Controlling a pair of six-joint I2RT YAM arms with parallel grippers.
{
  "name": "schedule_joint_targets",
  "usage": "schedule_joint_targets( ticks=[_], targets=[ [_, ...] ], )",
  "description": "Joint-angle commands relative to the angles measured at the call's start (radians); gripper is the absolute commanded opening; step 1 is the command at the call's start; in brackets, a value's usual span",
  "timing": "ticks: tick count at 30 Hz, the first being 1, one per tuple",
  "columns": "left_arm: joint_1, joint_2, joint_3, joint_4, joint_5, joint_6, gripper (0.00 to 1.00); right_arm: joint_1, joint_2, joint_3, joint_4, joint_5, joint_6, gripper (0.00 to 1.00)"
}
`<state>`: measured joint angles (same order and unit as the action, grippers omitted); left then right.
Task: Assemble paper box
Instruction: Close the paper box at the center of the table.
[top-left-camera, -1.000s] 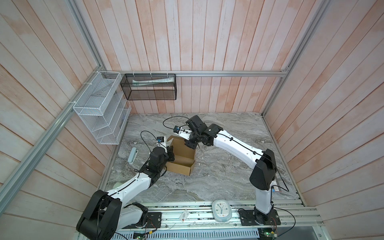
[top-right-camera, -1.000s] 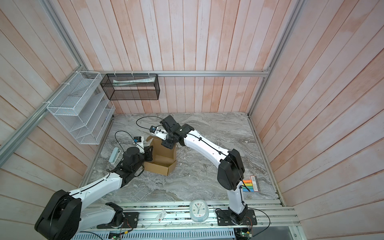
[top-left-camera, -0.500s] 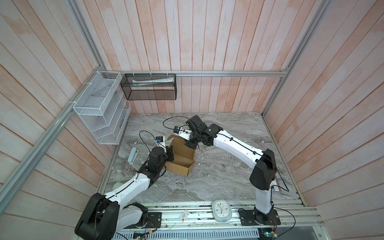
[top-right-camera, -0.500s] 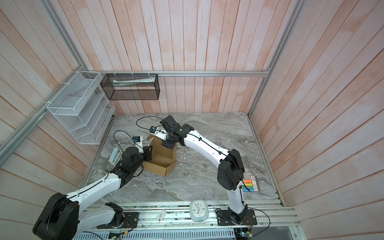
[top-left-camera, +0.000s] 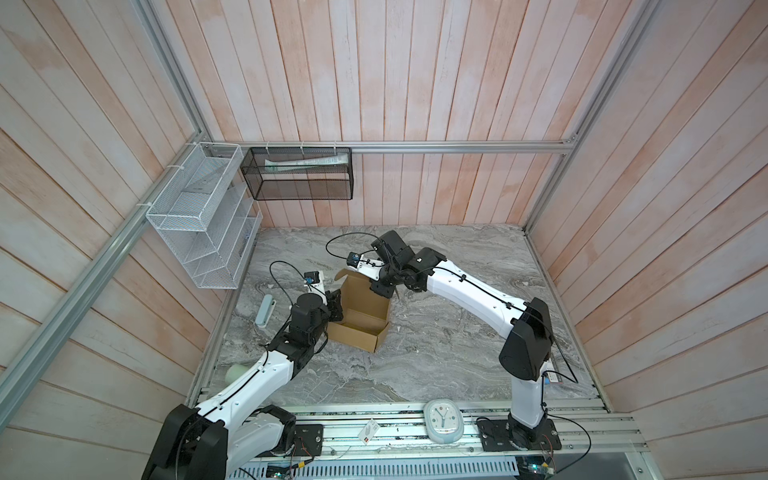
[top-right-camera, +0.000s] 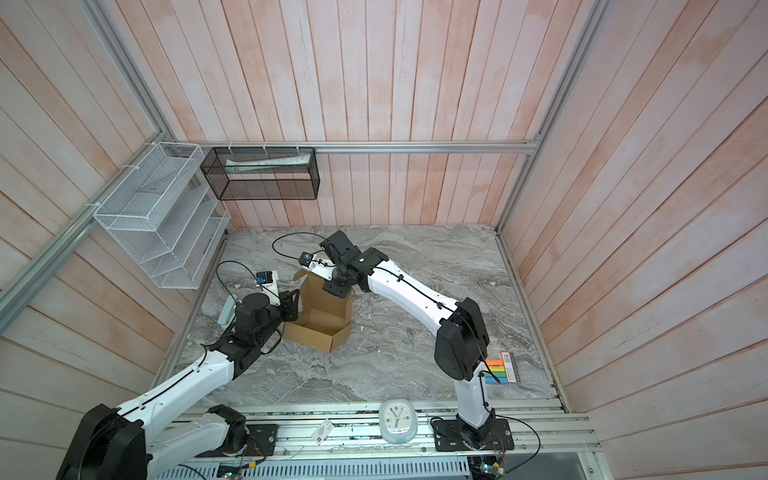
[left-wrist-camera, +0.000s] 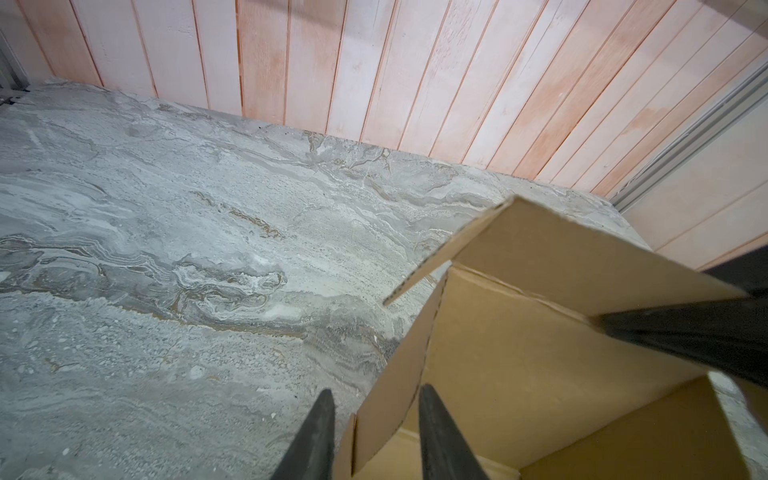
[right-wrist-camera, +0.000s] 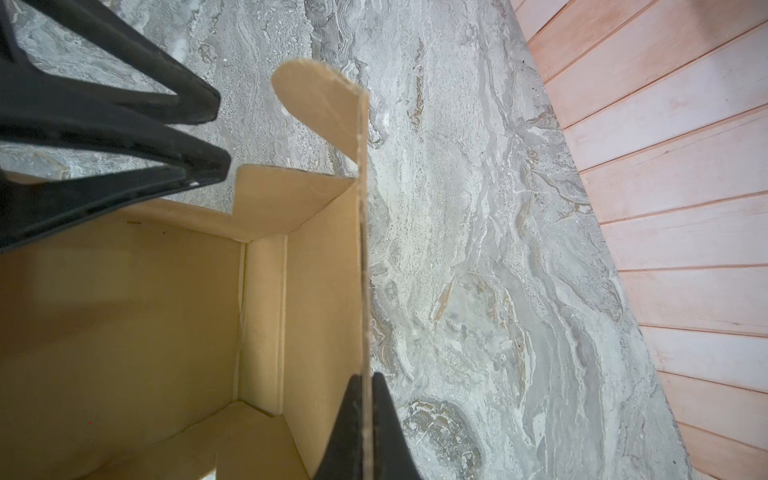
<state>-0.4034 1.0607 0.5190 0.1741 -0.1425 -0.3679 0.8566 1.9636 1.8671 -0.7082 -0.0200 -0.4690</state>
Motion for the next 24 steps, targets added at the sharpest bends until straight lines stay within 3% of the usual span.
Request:
schedule_joint_targets(
  ticks=[1,15,24],
  targets=[
    [0.013,-0.062,0.046,-0.12,-0.026,-0.026,0.37,0.01,0.016,0.013,-0.021,0.006,0.0,0.06],
    [0.06,-0.288,0.197,-0.76,0.09,-0.136,0.38,0.013,0.018,0.013,-0.021,0.015,0.001,0.06],
    [0.057,-0.371,0.254,-0.959,0.279,-0.211,0.34,0.019,0.02,0.014,-0.021,0.015,0.001,0.06]
  ],
)
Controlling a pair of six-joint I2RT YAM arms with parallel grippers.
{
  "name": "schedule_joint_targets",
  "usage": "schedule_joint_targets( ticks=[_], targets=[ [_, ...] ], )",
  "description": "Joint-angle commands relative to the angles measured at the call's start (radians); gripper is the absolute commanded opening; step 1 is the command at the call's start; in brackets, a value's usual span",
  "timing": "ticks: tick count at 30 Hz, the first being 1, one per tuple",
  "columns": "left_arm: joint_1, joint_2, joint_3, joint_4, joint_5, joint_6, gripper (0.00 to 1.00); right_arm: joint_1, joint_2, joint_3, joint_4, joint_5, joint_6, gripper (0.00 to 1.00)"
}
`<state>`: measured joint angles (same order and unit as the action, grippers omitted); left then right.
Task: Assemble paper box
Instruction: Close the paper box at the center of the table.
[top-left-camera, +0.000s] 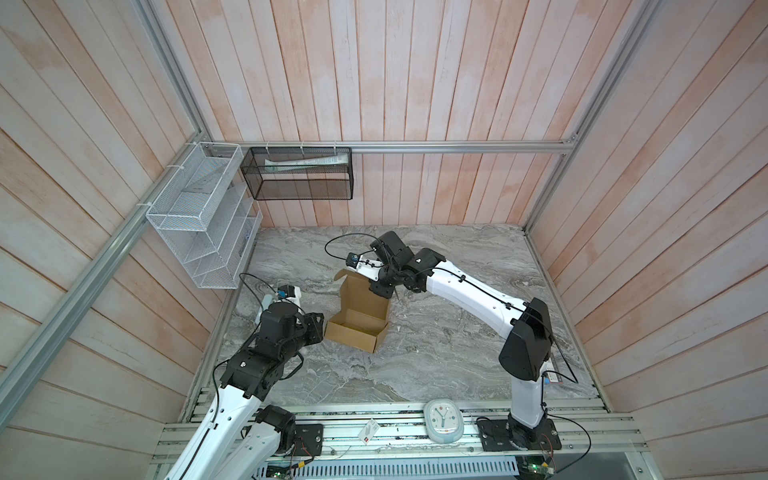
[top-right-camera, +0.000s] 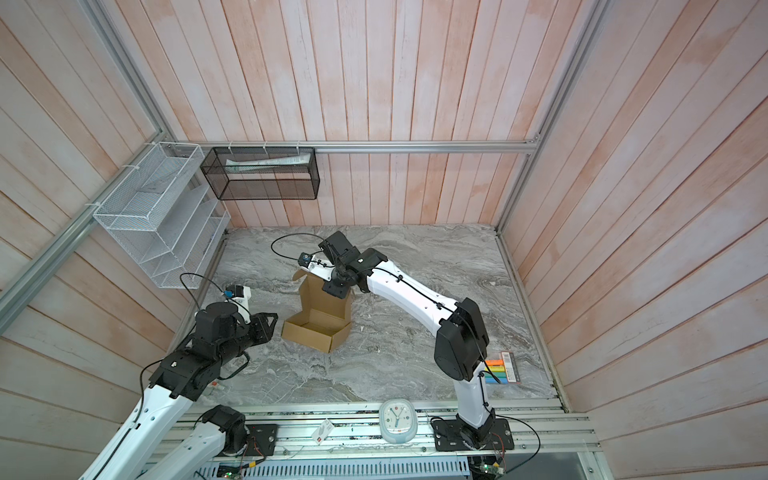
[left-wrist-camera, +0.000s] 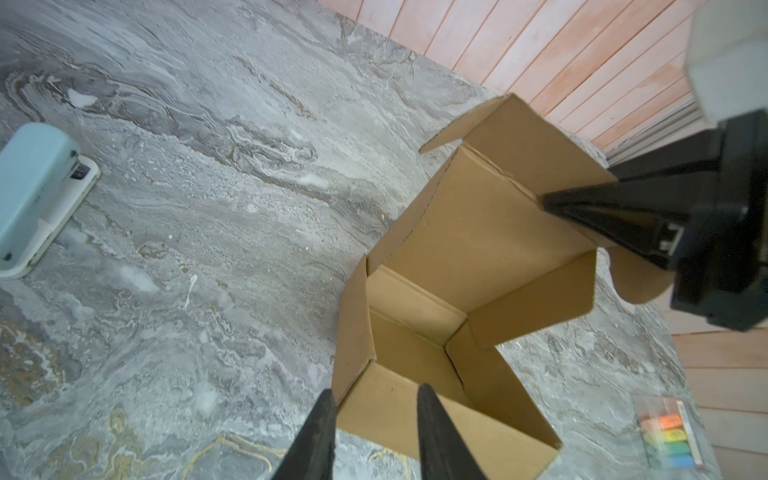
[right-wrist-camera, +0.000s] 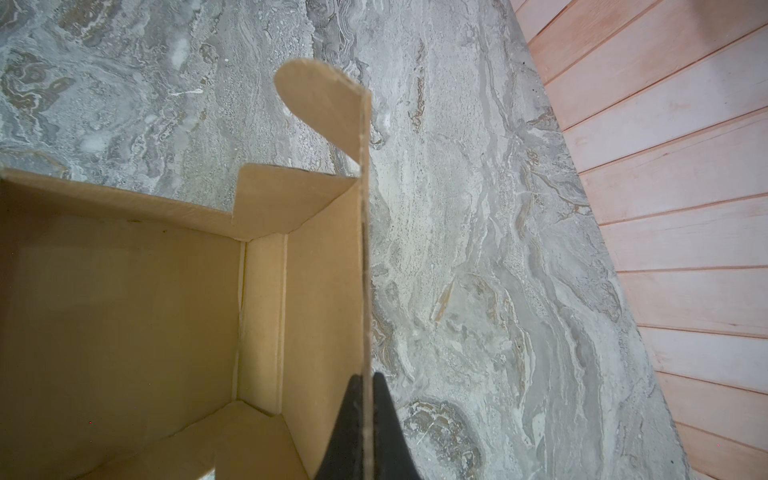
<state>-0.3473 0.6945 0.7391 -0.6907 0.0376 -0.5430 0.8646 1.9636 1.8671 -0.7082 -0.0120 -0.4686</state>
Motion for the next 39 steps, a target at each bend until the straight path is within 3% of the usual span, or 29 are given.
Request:
schedule_joint_targets(
  ticks=[1,5,8,19,25,39],
  targets=[
    [0.001,0.001,0.033,-0.1,0.125,-0.046,0.33,0.011,0.02,0.014,-0.021,0.009,0.002,0.06],
    [-0.005,0.011,-0.028,-0.082,0.257,-0.118,0.31,0.013,0.021,0.014,-0.022,0.009,0.001,0.06],
    [-0.028,0.008,-0.09,-0.052,0.295,-0.181,0.31,0.013,0.02,0.014,-0.022,0.011,0.002,0.06],
    [-0.076,-0.06,-0.175,-0.066,0.234,-0.295,0.28,0.014,0.015,0.01,-0.02,0.012,0.001,0.06],
    [-0.088,-0.017,-0.286,0.093,0.3,-0.362,0.26,0.019,0.021,0.015,-0.017,0.016,-0.001,0.06],
    [-0.104,0.038,-0.366,0.309,0.227,-0.459,0.23,0.031,0.018,0.032,-0.025,0.022,0.004,0.06]
  ],
)
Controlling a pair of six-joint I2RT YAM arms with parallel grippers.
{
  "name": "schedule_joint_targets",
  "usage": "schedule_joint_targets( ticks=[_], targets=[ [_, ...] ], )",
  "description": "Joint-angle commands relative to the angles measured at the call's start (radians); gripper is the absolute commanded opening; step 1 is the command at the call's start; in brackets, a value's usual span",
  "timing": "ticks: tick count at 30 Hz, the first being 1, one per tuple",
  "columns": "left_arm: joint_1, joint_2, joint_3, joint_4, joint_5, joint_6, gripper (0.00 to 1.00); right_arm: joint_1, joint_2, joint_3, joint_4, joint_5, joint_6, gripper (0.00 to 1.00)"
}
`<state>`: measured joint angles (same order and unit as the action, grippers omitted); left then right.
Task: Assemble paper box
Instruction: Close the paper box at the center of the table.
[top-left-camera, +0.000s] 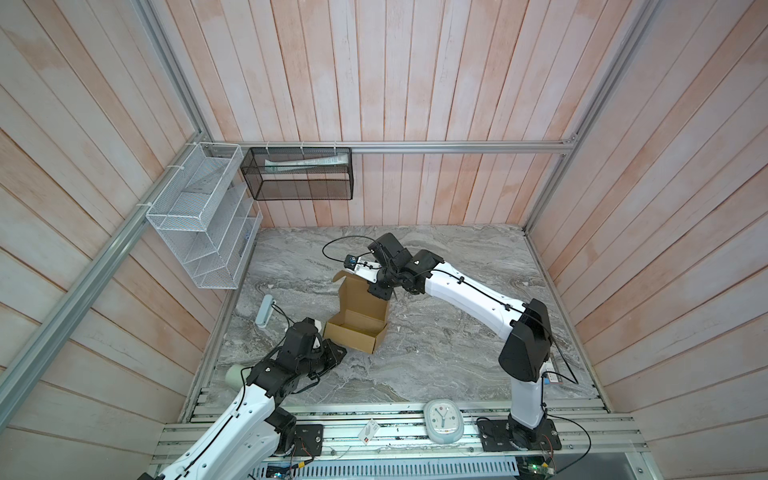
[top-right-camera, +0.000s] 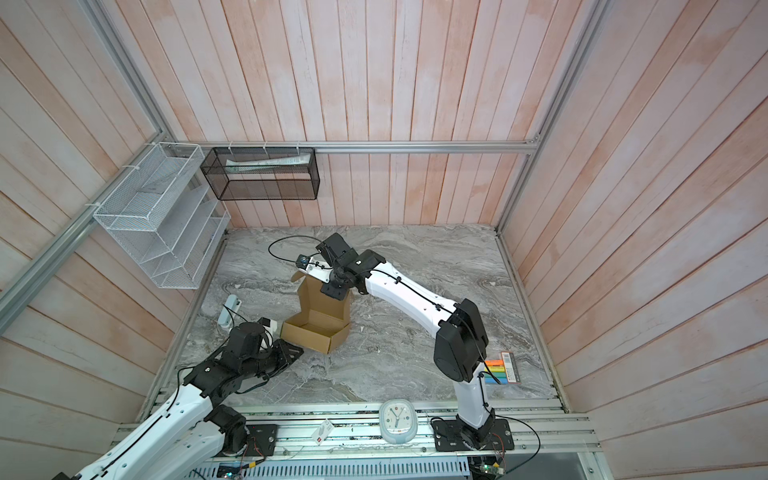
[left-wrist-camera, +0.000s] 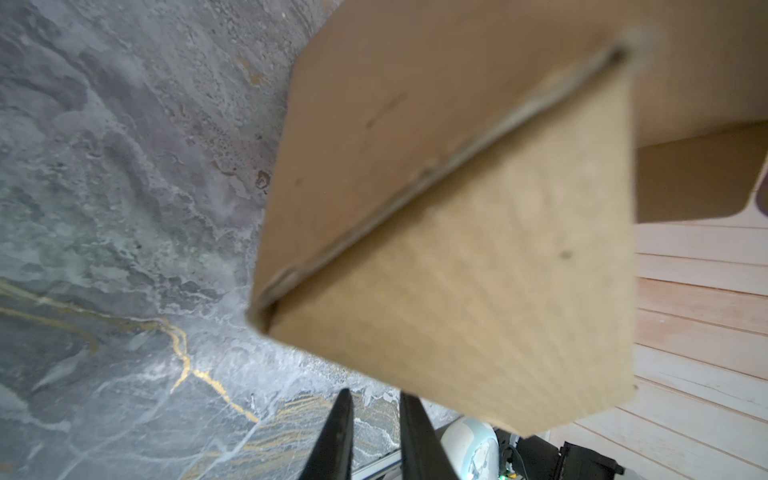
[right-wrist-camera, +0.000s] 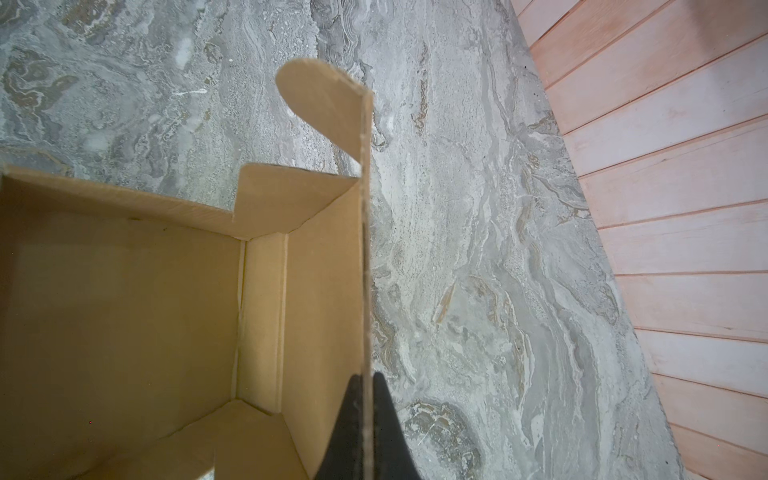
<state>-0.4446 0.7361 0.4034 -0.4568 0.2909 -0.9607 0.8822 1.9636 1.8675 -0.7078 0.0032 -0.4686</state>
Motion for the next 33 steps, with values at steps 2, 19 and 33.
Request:
schedule_joint_targets(
  ticks=[2,19,33],
  targets=[
    [-0.008,-0.003,-0.044,0.099,-0.031,-0.055,0.23,0.015,0.017,0.035,-0.027,0.007,0.007,0.06],
    [-0.038,0.064,-0.114,0.302,-0.053,-0.133,0.22,0.059,0.021,0.061,-0.047,0.005,0.026,0.06],
    [-0.069,0.172,-0.145,0.468,-0.112,-0.154,0.21,0.075,0.024,0.058,-0.078,-0.068,0.067,0.15]
  ],
)
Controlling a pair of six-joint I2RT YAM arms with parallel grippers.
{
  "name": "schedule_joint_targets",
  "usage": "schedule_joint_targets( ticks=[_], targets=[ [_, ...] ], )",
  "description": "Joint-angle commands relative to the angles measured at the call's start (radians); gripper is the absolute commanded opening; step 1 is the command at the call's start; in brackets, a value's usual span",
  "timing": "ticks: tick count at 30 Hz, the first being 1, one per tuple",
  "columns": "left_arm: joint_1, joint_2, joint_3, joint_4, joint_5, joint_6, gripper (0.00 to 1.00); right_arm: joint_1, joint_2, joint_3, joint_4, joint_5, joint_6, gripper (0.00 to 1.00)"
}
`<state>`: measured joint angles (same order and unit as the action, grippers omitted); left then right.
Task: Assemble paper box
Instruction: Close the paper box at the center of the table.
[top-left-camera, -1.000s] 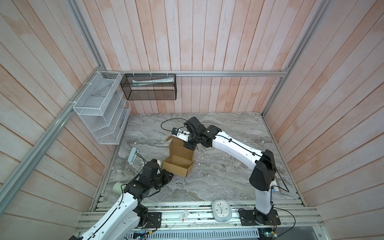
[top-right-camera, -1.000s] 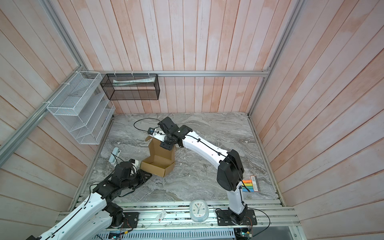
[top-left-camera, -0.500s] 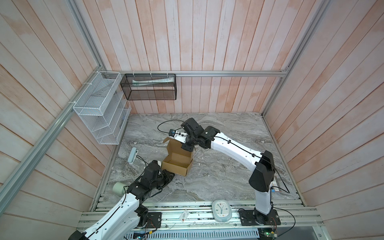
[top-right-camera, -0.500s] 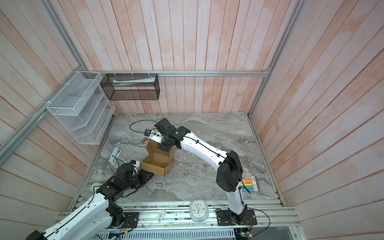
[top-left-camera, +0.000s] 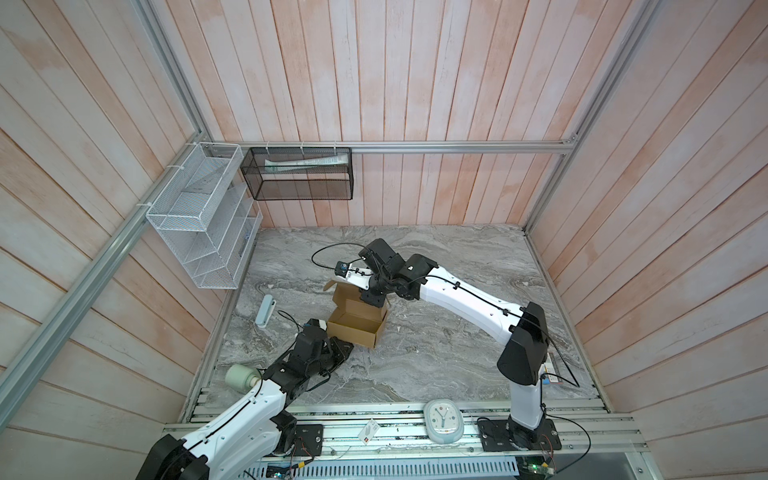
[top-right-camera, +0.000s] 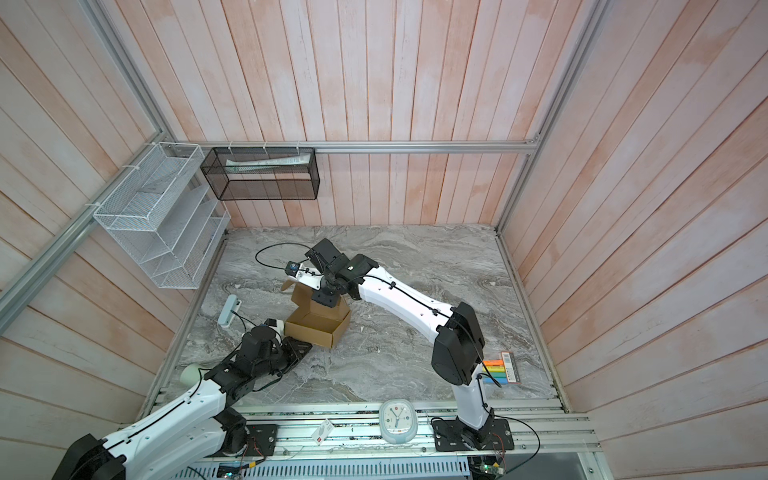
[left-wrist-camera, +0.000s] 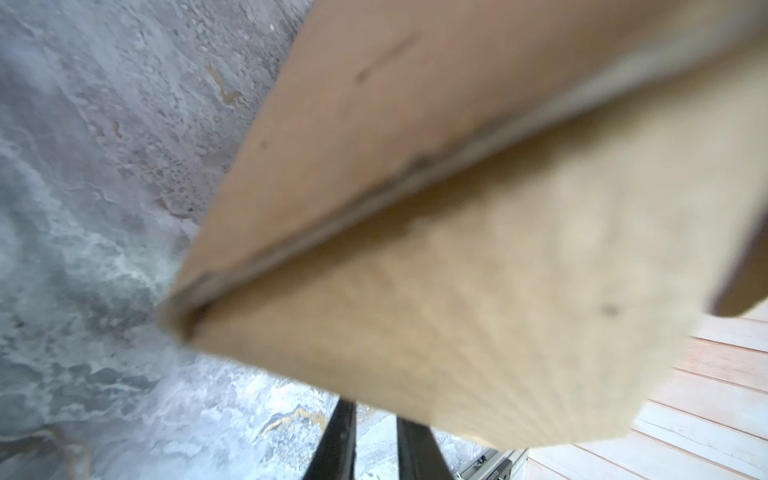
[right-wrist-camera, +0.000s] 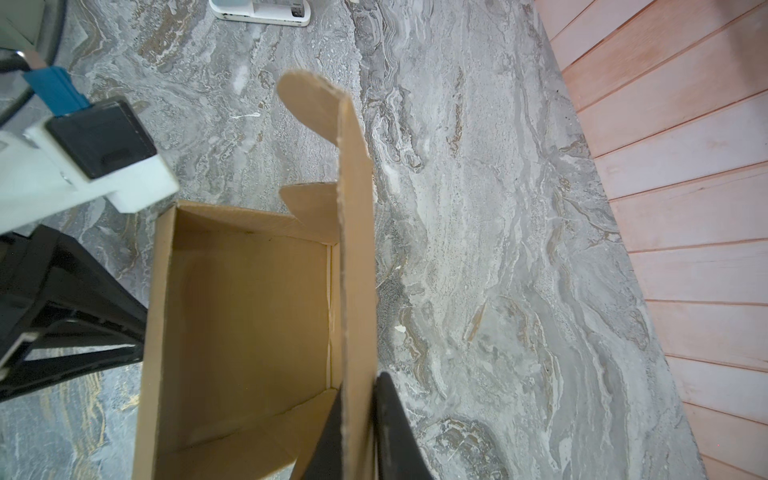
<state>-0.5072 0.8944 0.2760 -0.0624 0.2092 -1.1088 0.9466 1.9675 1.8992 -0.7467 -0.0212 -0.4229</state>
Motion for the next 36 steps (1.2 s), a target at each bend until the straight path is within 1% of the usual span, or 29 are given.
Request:
schedule_joint_targets(
  ticks=[1,7,11,21,30,36],
  targets=[
    [-0.007,0.021,-0.02,0.088,-0.031,-0.006,0.21,0.011,0.022,0.026,-0.043,-0.048,0.024,0.16],
    [-0.011,0.081,-0.018,0.157,-0.054,-0.002,0.21,0.018,0.022,0.003,-0.041,-0.087,0.046,0.22],
    [-0.015,0.126,-0.02,0.211,-0.059,-0.003,0.21,0.018,0.017,-0.017,-0.03,-0.119,0.06,0.27],
    [-0.037,0.218,-0.02,0.308,-0.082,-0.011,0.21,0.018,0.011,-0.08,0.005,-0.195,0.098,0.33],
    [-0.064,0.265,-0.022,0.366,-0.102,-0.025,0.21,0.018,-0.035,-0.197,0.075,-0.232,0.149,0.36],
    [-0.083,0.238,-0.045,0.355,-0.113,-0.044,0.21,0.017,-0.067,-0.286,0.143,-0.247,0.19,0.39]
  ],
)
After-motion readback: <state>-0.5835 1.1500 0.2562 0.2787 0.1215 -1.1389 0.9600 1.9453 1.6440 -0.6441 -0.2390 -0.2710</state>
